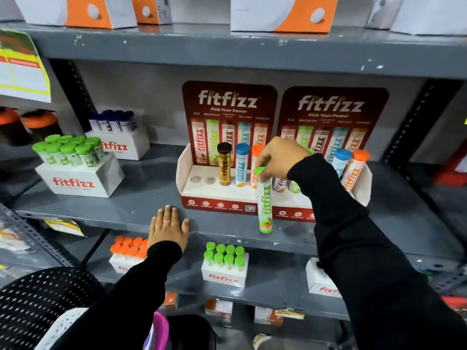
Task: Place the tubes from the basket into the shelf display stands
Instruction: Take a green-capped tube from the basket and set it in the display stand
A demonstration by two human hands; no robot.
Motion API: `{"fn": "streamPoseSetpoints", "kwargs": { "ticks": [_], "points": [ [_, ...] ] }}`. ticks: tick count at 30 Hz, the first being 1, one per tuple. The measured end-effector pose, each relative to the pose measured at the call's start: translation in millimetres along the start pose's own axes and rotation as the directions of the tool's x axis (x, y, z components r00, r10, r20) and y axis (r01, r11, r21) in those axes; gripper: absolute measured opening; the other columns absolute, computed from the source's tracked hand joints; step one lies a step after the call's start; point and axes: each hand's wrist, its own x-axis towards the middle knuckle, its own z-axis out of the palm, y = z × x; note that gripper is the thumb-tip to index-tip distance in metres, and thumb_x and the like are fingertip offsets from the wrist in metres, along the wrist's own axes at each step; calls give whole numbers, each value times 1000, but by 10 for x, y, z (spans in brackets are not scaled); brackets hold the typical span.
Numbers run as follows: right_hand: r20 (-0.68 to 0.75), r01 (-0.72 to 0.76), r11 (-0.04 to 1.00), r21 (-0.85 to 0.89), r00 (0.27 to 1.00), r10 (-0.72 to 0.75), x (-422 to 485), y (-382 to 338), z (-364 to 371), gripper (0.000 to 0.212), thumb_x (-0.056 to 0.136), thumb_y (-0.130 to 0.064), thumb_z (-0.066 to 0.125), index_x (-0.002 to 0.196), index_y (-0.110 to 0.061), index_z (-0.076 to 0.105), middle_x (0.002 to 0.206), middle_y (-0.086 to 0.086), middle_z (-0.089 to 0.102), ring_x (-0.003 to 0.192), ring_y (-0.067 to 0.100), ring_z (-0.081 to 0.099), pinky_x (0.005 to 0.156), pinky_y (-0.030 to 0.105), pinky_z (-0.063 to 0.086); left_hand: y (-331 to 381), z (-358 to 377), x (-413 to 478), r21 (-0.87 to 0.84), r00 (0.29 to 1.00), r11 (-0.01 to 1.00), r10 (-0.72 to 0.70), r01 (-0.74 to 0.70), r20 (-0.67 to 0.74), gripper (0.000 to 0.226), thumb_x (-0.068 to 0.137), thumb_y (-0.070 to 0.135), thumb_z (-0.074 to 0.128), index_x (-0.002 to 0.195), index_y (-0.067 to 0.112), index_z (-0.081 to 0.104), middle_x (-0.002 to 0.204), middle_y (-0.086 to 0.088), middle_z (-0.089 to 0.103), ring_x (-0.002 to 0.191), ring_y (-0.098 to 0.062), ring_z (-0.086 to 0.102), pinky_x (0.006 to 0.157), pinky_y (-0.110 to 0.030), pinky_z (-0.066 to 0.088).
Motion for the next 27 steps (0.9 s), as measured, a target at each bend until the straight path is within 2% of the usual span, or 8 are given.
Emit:
{"fn": "streamPoseSetpoints", "kwargs": {
  "ticks": [3, 7, 11, 14, 19, 23, 27],
  "points": [
    [-31, -7, 999, 41, 999, 8, -16, 24, -51, 33, 80, -20, 77, 111, -9, 73, 118, 7, 69, 119, 24, 54, 100, 36, 49, 14, -5, -2, -2, 1000, 1000, -8, 8, -7, 57, 98, 41, 18, 145, 9, 12, 157, -8, 6, 144, -23, 2, 118, -36, 1],
    [-19, 23, 997, 78, 1000, -22, 10, -101, -18, 32, 85, -23, 72, 112, -5, 72, 117, 8, 71, 116, 23, 58, 101, 32, 45, 42, -32, 7, 8, 1000, 1000, -7, 7, 15, 58, 98, 41, 16, 146, 9, 9, 157, -8, 3, 144, -22, 0, 118, -35, -1],
    [-41, 69, 987, 148, 997, -64, 150, -288, 118, 33, 84, -22, 73, 113, -7, 72, 120, 9, 69, 118, 26, 57, 105, 36, 46, 21, -47, 9, 21, 999, 1000, -8, 7, 45, 58, 98, 42, 16, 146, 10, 7, 157, -7, 1, 144, -22, -1, 118, -35, -1],
    [-109, 88, 979, 183, 992, -69, 298, -399, 220, 33, 87, -23, 70, 117, -9, 70, 124, 9, 67, 121, 24, 54, 104, 33, 44, 24, -62, 10, 23, 999, 1000, 1, -2, 41, 58, 98, 42, 18, 146, 10, 8, 157, -7, 3, 144, -22, 0, 118, -36, 0],
    [-281, 101, 968, 231, 959, -33, 578, -538, 396, 32, 91, -22, 65, 121, -13, 66, 129, 10, 64, 127, 28, 49, 107, 36, 41, 19, -72, 30, 27, 998, 1000, 4, -6, 62, 58, 98, 42, 16, 146, 11, 6, 157, -6, 1, 144, -22, -2, 118, -36, -1],
    [-370, 114, 987, 116, 927, -64, 751, -664, 489, 22, 93, -14, 59, 111, -10, 71, 116, 15, 69, 110, 32, 61, 97, 38, 51, 19, -49, 36, 49, 998, 999, -1, -1, 58, 57, 98, 41, 14, 146, 12, 4, 157, -5, 0, 144, -22, -2, 118, -36, -1],
    [-385, 109, 994, -9, 917, -104, 847, -721, 540, 22, 94, -9, 54, 108, -6, 71, 107, 18, 69, 101, 35, 64, 90, 39, 56, 24, -33, 44, 48, 999, 999, 1, -2, 35, 57, 99, 40, 15, 146, 12, 5, 157, -6, 1, 144, -22, -2, 118, -36, -1]
  ]
}}
